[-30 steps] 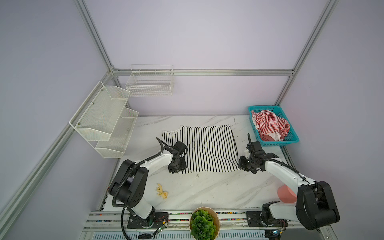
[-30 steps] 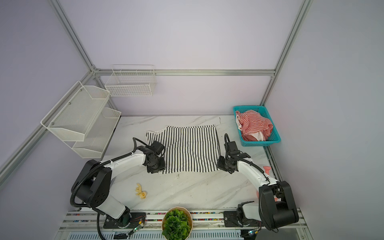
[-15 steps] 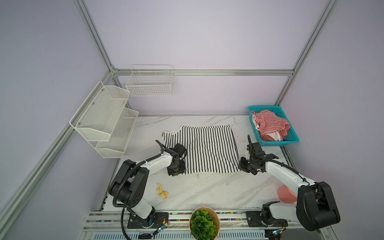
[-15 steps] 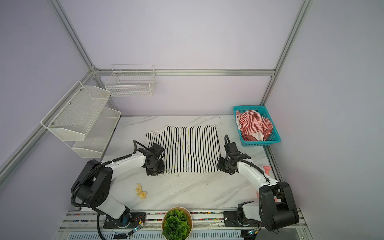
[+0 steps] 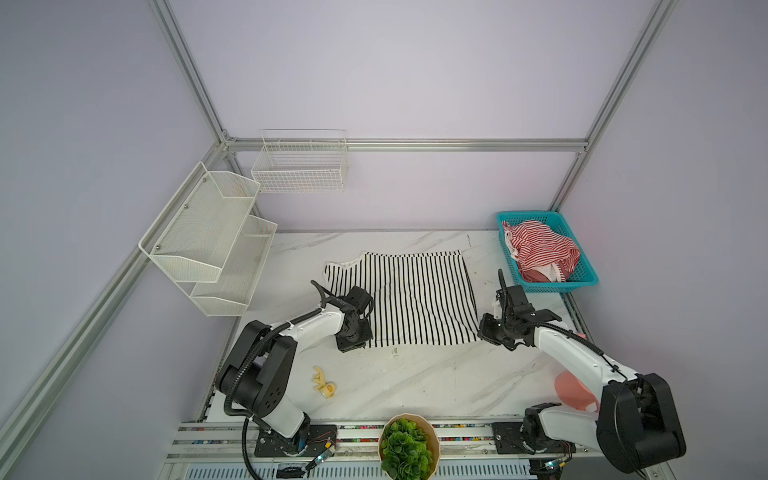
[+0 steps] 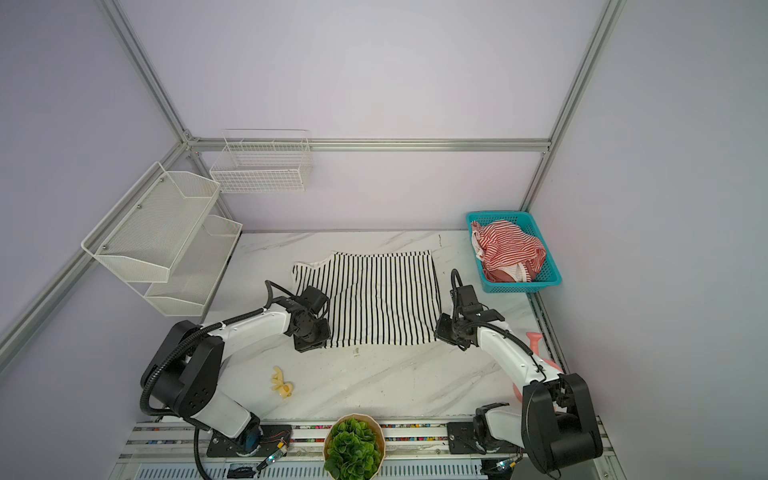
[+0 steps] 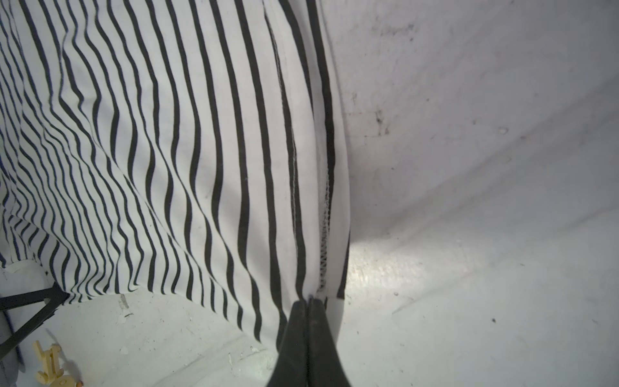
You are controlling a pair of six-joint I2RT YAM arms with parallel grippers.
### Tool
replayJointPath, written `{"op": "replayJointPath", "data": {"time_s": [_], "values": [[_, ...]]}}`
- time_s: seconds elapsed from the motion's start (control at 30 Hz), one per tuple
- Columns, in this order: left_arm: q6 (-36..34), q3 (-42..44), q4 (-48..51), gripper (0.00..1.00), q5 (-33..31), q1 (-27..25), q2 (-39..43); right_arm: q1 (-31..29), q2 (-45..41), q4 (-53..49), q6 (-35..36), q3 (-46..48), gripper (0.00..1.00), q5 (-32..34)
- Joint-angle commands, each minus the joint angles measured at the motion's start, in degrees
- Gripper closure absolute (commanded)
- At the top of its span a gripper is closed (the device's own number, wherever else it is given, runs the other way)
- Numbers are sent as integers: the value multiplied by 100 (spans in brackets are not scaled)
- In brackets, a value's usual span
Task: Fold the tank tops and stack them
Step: 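Grasp the tank top's near hem corners with the left and right grippers, then lift the near hem with both grippers and fold it toward the far edge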
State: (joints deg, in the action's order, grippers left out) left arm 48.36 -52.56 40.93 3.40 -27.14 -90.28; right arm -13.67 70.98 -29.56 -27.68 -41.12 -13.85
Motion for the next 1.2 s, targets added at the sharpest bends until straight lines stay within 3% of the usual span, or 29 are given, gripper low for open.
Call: {"op": "replayJointPath", "data": {"time_s": [0.0, 0.2, 0.57, 1.17], "values": [[-212, -290, 372, 100, -176, 1, 379, -6, -128, -258, -123, -223, 100, 187], [-600, -1093, 833, 100, -556, 101, 146, 28, 178, -177, 83, -495, 100, 157], [-1506, -2516, 1212, 100, -542, 398, -869, 287, 1229, -124, 654, -1387, 100, 167], [-2346, -4560, 1829, 99, -507, 699, -2426, 708, 3180, -102, 1301, -3029, 100, -347]]}}
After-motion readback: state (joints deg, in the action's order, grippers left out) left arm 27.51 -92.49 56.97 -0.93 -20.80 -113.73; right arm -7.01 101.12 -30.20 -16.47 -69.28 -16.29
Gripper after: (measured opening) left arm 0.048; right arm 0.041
